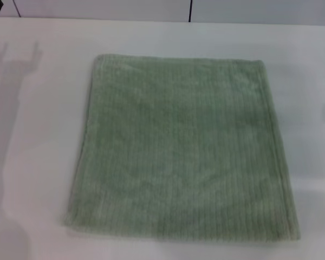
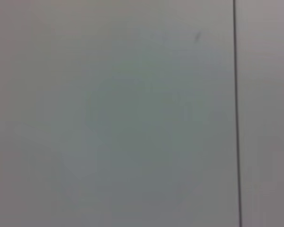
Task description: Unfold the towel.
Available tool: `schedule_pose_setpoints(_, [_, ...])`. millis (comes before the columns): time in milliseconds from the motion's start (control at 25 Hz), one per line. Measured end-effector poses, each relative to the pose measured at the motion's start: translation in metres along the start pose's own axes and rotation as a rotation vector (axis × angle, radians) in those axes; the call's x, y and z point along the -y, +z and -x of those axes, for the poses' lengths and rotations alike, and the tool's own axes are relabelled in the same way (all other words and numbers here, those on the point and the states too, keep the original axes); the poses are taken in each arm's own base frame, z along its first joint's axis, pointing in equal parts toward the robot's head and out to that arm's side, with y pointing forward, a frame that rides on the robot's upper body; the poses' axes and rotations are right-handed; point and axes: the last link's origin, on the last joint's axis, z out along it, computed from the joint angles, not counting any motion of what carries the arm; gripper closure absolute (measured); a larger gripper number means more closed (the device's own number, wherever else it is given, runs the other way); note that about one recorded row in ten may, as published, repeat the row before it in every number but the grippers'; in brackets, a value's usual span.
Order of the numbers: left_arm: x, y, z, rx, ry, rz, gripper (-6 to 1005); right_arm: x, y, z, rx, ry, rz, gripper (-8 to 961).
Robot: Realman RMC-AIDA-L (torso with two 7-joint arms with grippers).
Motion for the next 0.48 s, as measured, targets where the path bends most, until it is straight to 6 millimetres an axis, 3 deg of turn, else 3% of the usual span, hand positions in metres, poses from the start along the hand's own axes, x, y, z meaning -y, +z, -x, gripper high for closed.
schedule_pose_setpoints(480, [-0.0013, -0.0005, 0.0011, 0.005, 0.005, 0.008, 199, -0.0056, 0.0024, 0.0004, -0.004, -0.007, 0.027, 287])
